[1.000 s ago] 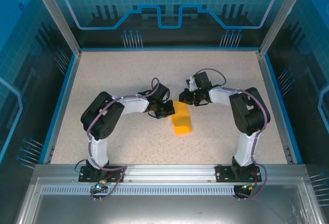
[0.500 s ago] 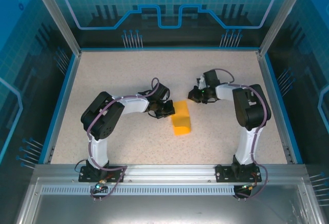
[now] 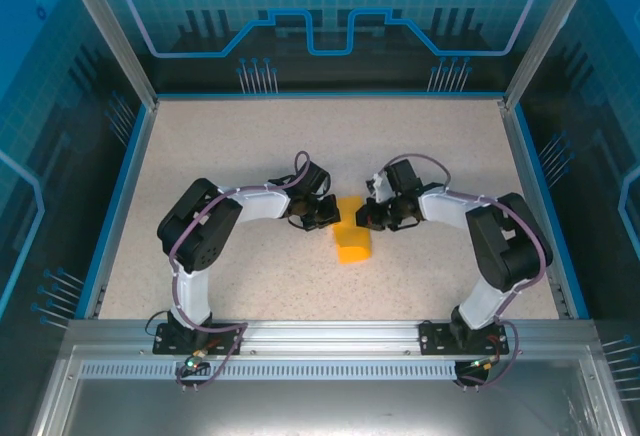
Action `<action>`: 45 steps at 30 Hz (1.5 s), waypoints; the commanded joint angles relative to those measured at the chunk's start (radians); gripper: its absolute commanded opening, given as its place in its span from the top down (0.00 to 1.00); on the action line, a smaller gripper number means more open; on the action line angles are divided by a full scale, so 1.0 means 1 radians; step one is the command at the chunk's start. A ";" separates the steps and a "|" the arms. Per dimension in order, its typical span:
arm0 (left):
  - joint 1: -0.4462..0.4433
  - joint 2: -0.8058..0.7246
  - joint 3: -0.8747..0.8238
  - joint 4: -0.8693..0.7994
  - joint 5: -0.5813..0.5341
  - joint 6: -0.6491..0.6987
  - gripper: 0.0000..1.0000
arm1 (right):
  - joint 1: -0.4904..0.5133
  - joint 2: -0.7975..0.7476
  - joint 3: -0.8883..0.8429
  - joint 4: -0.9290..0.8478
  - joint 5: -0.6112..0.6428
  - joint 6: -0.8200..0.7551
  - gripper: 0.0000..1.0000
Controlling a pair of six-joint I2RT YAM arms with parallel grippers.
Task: Fold a paper plane with a square sheet of paper (pick it up from the middle)
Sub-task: Fold the square sheet of paper in half at the center of the table.
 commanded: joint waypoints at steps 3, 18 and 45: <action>-0.002 0.104 -0.065 -0.260 -0.126 0.020 1.00 | 0.001 0.041 -0.015 -0.020 -0.029 0.002 0.96; -0.002 0.108 -0.067 -0.258 -0.130 0.019 1.00 | -0.015 0.000 -0.110 -0.034 -0.020 -0.010 0.96; -0.002 0.117 -0.085 -0.258 -0.156 -0.002 1.00 | -0.036 -0.075 -0.268 -0.015 0.011 0.078 0.95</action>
